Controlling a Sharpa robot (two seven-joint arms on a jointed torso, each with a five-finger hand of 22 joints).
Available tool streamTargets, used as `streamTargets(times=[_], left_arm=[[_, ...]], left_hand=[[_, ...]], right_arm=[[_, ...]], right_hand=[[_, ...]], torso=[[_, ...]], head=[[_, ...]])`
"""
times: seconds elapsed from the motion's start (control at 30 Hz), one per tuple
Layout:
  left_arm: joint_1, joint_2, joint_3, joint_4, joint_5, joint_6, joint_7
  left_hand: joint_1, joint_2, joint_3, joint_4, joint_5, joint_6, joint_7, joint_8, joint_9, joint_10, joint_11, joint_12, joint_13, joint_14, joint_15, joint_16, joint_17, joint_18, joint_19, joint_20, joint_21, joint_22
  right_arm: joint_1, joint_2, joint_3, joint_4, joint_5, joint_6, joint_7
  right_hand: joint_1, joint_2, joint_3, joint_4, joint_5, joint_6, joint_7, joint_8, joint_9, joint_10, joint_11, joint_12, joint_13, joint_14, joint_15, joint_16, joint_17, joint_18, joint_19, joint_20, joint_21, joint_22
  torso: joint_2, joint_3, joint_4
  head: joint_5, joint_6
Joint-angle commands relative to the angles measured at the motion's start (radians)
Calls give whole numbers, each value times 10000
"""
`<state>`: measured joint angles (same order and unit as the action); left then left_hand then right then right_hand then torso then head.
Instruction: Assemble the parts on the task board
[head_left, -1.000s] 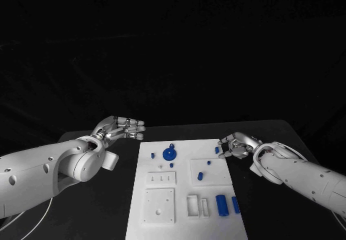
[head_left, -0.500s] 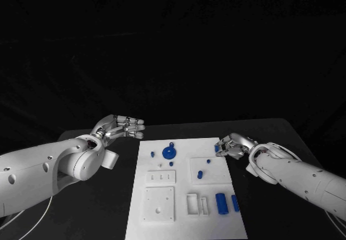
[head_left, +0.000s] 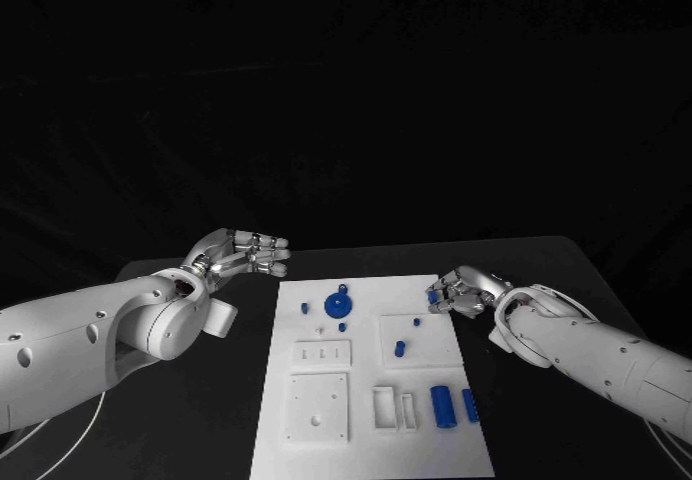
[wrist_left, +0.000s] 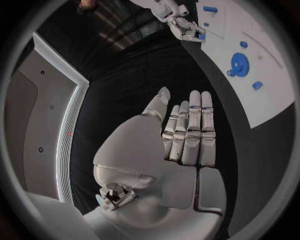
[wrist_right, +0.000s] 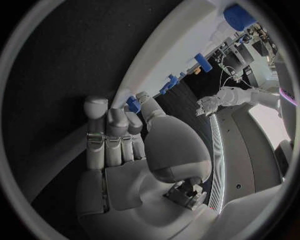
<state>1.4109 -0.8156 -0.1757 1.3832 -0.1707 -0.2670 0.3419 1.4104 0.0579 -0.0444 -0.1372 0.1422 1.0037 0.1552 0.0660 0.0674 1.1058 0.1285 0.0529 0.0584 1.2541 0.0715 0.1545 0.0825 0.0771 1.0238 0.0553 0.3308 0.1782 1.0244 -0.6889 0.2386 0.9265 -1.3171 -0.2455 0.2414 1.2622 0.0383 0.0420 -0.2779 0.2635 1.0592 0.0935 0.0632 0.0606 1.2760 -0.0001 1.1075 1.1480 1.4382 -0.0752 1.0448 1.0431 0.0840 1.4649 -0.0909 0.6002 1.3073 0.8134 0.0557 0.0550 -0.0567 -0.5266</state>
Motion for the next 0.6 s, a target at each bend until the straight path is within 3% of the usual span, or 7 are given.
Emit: streamTargets(times=[0.03,0.23,0.37,0.43,0.6], left_arm=[[1,20,6,5,-37,158,107],[1,22,6,0,-37,161,95],[1,24,6,-2,-37,166,84],[1,25,5,-5,-37,167,78],[1,27,5,-15,-37,167,65]], left_hand=[[-53,-20,12,-59,22,-29,-28,-26,-12,-41,-5,53,14,-25,60,-16,-10,-103,-35,43,36,-3],[-53,-20,12,-59,22,-29,-28,-26,-12,-41,-5,53,14,-25,60,-16,-10,-103,-35,43,36,-3],[-66,-12,9,-60,21,-43,-25,-27,-12,-42,-4,52,13,-24,62,-15,-10,-103,-45,44,48,3],[-66,-12,9,-60,21,-43,-25,-27,-12,-42,-4,52,13,-24,62,-15,-10,-103,-45,44,48,3],[-66,-12,9,-60,21,-43,-25,-27,-12,-42,-4,52,13,-24,62,-15,-10,-103,-45,44,48,3]], right_arm=[[-37,13,-14,-37,-161,83,-58],[-37,18,-14,-59,-164,66,-67],[-37,17,-14,-74,-165,32,-72],[-37,14,-14,-83,-165,20,-76],[-37,5,-14,-111,-165,12,-73]], right_hand=[[-90,24,96,-20,22,-36,40,-17,12,-4,-35,55,7,58,-18,29,21,-23,461,-69,36,704],[-97,69,326,-32,-95,23,41,-18,12,5,-34,75,29,63,-15,38,43,-18,460,-65,55,706],[-49,174,831,-56,-550,159,48,-18,13,5,-29,90,48,65,-18,52,69,-18,459,-69,71,709],[-23,98,1202,-57,-768,151,39,-21,12,-4,-2,97,57,60,-19,57,82,-14,456,-71,78,709],[-86,-39,1899,-58,-841,205,59,-19,13,1,-24,104,61,66,-20,59,96,-11,452,-69,109,715]], torso=[[-8,8,3],[-6,22,-16],[-7,21,-12],[-7,20,-8],[-7,20,-7]], head=[[-5,3],[-12,15],[-31,11],[-41,8],[-50,14]])
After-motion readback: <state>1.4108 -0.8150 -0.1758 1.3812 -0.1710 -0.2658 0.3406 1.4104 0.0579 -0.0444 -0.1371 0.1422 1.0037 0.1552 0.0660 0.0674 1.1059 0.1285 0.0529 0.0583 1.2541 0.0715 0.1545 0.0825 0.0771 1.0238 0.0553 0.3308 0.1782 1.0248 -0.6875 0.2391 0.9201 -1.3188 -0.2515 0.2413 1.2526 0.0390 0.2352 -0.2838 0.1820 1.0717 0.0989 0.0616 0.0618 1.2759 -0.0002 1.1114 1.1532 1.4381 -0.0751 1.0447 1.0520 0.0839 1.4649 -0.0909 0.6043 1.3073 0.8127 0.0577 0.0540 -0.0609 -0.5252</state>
